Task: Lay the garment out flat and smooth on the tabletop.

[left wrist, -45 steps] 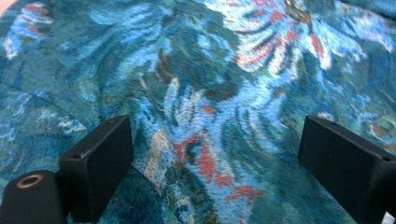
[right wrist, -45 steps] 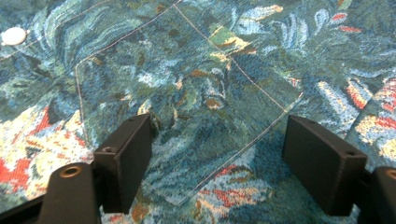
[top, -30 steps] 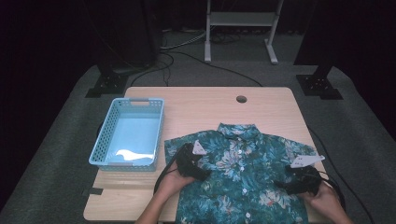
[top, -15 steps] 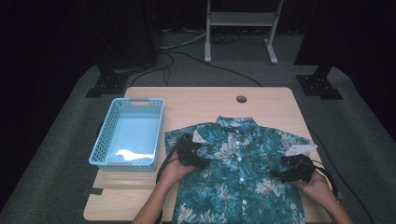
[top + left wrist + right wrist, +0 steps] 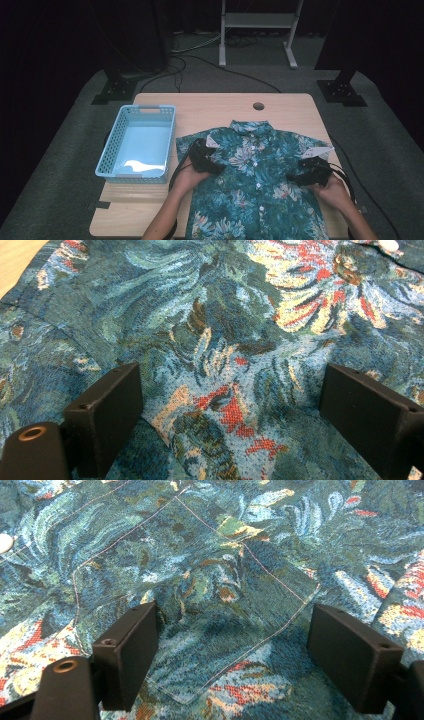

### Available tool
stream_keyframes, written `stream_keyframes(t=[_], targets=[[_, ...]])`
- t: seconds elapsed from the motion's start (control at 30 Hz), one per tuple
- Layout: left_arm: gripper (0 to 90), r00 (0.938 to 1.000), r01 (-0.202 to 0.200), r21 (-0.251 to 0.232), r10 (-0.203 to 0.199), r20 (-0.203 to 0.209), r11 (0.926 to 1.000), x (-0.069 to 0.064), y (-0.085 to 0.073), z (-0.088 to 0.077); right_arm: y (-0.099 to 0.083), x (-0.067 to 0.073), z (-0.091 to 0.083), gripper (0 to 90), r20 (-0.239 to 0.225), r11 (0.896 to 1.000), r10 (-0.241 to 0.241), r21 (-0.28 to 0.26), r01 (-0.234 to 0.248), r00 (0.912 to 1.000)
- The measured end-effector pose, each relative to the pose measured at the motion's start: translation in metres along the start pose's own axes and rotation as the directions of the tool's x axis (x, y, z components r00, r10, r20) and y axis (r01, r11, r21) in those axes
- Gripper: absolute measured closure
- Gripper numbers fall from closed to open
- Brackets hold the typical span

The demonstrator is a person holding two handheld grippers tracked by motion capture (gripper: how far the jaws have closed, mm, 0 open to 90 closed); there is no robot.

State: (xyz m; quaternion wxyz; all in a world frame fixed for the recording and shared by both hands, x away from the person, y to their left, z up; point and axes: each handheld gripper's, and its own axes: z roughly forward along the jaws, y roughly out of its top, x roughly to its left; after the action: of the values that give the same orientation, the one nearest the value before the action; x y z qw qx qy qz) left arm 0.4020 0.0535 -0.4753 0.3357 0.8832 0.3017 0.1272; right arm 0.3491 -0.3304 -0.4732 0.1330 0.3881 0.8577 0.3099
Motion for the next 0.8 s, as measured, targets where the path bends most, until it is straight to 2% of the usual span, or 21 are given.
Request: stream_keyframes(t=[0.1, 0.33, 0.53, 0.8], targets=[[9.7, 1.0000, -0.004, 0.006, 0.004, 0.001, 1.0000, 0.002, 0.002, 0.001, 0.002, -0.001, 0.001, 19.9, 0.003, 1.000, -0.002, 0.000, 0.002, 1.0000], [9.7, 0.9998, 0.015, -0.006, -0.015, -0.015, 0.9999, 0.008, 0.005, 0.005, 0.006, -0.003, 0.004, 19.9, 0.009, 1.000, 0.009, 0.007, -0.009, 0.9999], [9.7, 0.9991, 0.031, 0.004, -0.030, -0.028, 0.9995, 0.013, 0.013, 0.011, 0.013, -0.009, 0.008, 19.8, 0.017, 1.000, 0.016, 0.021, -0.016, 0.9997], [9.7, 0.9991, 0.031, 0.005, -0.031, -0.029, 0.9995, 0.022, 0.020, 0.017, 0.018, -0.018, 0.014, 19.7, 0.019, 1.000, 0.022, 0.009, -0.022, 0.9996]])
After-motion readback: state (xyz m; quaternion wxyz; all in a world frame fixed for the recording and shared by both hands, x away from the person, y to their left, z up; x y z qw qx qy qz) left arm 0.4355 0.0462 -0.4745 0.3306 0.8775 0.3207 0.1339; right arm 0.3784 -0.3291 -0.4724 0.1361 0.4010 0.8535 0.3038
